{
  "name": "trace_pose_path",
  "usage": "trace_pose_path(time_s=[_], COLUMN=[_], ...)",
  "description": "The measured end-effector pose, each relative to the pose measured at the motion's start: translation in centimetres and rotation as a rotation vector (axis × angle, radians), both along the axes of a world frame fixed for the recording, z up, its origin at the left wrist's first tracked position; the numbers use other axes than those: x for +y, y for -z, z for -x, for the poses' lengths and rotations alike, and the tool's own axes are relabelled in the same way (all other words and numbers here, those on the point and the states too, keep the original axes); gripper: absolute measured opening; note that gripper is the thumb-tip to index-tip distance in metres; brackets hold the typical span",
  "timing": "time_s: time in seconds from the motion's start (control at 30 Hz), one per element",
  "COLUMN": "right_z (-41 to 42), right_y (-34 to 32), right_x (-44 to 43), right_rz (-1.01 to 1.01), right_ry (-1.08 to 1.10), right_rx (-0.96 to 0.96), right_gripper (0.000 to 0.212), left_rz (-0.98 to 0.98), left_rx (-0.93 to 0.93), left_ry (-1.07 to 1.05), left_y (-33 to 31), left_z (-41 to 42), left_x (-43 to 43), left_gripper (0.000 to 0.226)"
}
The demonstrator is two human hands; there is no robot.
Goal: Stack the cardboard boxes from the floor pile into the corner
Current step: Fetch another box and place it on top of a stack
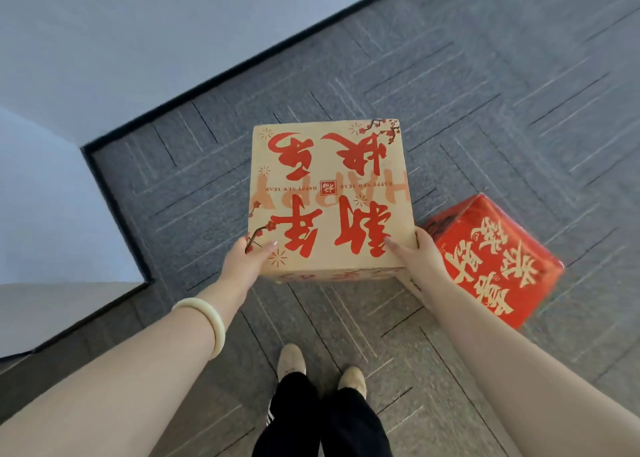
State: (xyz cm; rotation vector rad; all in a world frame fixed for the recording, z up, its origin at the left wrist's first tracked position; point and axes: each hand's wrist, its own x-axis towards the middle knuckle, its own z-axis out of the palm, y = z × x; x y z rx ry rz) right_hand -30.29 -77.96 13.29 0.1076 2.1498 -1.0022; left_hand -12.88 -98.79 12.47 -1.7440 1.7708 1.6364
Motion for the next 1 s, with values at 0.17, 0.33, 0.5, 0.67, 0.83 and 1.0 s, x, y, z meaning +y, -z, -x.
trace_pose_path(time_s=[0.17, 0.33, 0.5, 0.67, 0.83, 1.0], right_z=[0.2, -1.3, -6.0, -13.8, -24.9, -37.8], right_y=[-11.0, -18.9, -26.3, -33.8, -40.1, -45.2], right_x=[-2.2, -2.9, -3.1, -5.4, -7.9, -7.9], right_rz=[0.175, 0.281, 0.316, 0.349, 0.399, 0.481], right_ry=[-0.023, -0.17, -0.388, -0.632, -0.997, -1.197], right_rx=[-0.035, -0.092, -0.086, -0.081, -0.03, -0.016], right_gripper=[0.054, 0.05, 0.042, 0.039, 0.044, 0.044], left_rz=[0.061, 0.113, 0.16, 0.257, 0.4, 0.506], left_rx=[0.142, 0.267, 0.377, 0.41, 0.295, 0.252], left_ry=[-0.103, -0.227, -0.476, -0.695, -0.975, -1.194], left_y=[-11.7, -20.6, -28.9, -35.9, -40.5, -45.0], left_z=[-1.9, -6.8, -14.2, -24.9, -37.6, -48.1], left_x=[-1.6, 0.3, 5.6, 9.2, 13.6, 19.8], left_gripper=[0.055, 0.046, 0.028, 0.046, 0.057, 0.038])
